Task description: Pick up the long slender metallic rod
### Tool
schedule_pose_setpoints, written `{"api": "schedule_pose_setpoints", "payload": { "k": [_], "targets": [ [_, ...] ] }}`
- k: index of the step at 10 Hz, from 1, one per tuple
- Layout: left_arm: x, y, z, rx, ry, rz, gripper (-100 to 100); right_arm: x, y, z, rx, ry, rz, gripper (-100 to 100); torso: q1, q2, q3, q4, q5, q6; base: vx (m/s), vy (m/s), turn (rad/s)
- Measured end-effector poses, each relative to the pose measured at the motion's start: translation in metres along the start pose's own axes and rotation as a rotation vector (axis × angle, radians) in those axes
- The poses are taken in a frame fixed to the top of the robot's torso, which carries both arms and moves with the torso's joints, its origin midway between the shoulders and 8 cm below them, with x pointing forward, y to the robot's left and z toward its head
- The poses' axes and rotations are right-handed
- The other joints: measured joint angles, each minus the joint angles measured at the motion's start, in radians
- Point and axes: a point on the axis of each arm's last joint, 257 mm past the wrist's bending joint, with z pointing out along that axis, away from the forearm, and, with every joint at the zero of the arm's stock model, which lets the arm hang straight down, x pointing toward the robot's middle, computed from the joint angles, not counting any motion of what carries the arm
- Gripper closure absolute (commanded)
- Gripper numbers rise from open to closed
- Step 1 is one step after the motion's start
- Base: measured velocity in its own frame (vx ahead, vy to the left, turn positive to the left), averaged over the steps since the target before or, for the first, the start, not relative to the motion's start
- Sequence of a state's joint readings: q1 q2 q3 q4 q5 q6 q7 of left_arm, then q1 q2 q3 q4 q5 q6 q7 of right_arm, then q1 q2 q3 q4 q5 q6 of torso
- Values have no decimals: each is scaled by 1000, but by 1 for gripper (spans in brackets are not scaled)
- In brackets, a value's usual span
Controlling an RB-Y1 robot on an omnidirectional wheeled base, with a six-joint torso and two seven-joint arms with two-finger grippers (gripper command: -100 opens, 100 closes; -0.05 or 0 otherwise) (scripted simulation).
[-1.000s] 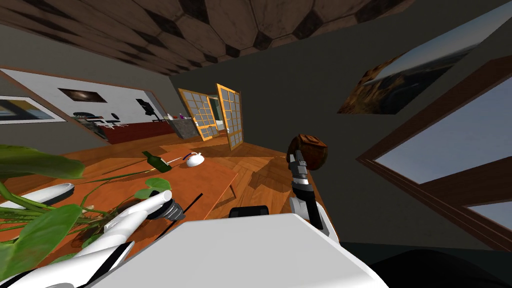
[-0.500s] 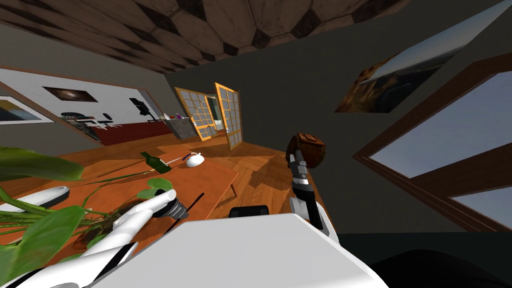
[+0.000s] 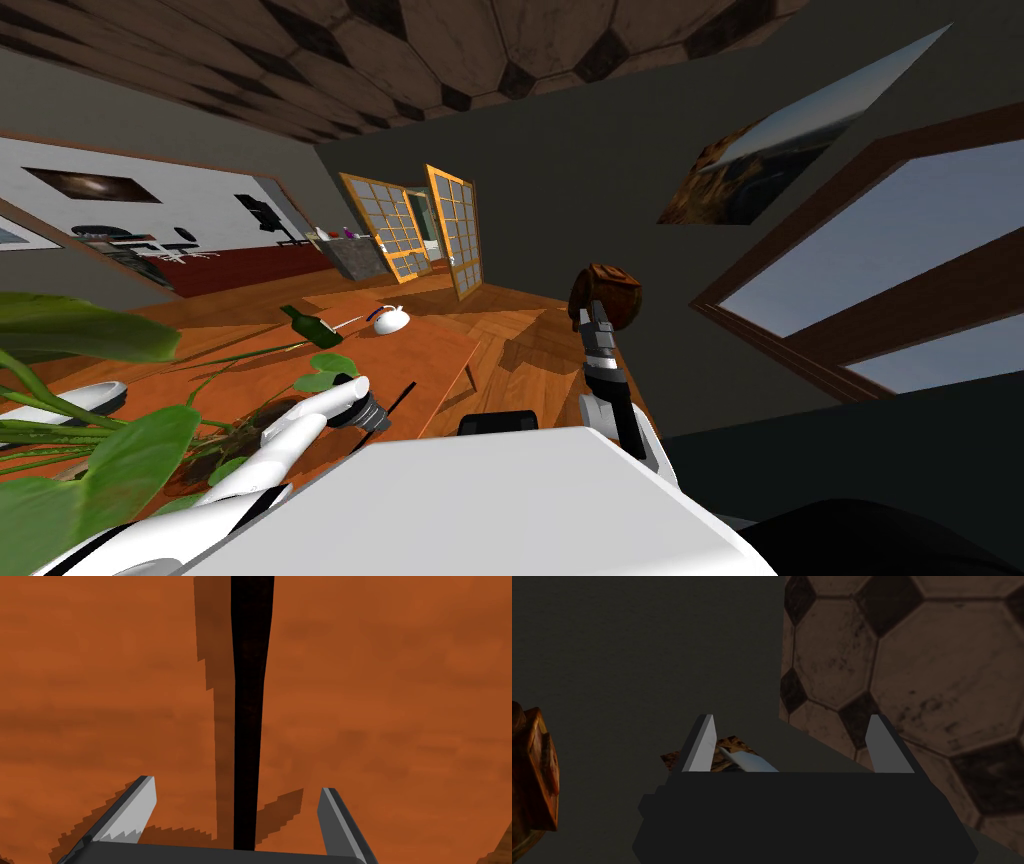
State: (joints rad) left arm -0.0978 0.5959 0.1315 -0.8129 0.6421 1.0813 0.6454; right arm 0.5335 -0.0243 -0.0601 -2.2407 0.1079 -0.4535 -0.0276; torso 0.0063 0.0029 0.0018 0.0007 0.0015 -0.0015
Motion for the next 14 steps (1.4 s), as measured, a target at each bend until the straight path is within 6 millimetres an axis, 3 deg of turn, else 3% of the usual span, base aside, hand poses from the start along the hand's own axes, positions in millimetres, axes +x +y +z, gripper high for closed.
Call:
{"api": "schedule_pose_setpoints", "payload": {
  "k": [2,3,7,8,9,14],
  "targets": [
    [9,10,5,1,1,-16,-100,0,0,0,0,0,0,0,-1,1,1,0,0,0,-62,45,-52],
    [9,11,5,1,2,-19,100,0,0,0,0,0,0,0,-3,-1,0,0,-1,0,-7,5,3],
    [9,12,6,-2,1,-21,100,0,0,0,0,0,0,0,-3,-5,-3,-1,-1,0,0,0,0],
    [9,12,6,-2,1,-21,0,0,0,0,0,0,0,0,-3,-6,-3,-1,-1,0,0,0,0],
    [9,12,6,-2,1,-21,100,0,0,0,0,0,0,0,-3,-6,-3,-1,-1,0,42,-41,95],
    [-15,-11,-5,-1,-1,15,100,0,0,0,0,0,0,0,-9,-10,-6,-2,-2,0,76,-83,80]
  ]
}}
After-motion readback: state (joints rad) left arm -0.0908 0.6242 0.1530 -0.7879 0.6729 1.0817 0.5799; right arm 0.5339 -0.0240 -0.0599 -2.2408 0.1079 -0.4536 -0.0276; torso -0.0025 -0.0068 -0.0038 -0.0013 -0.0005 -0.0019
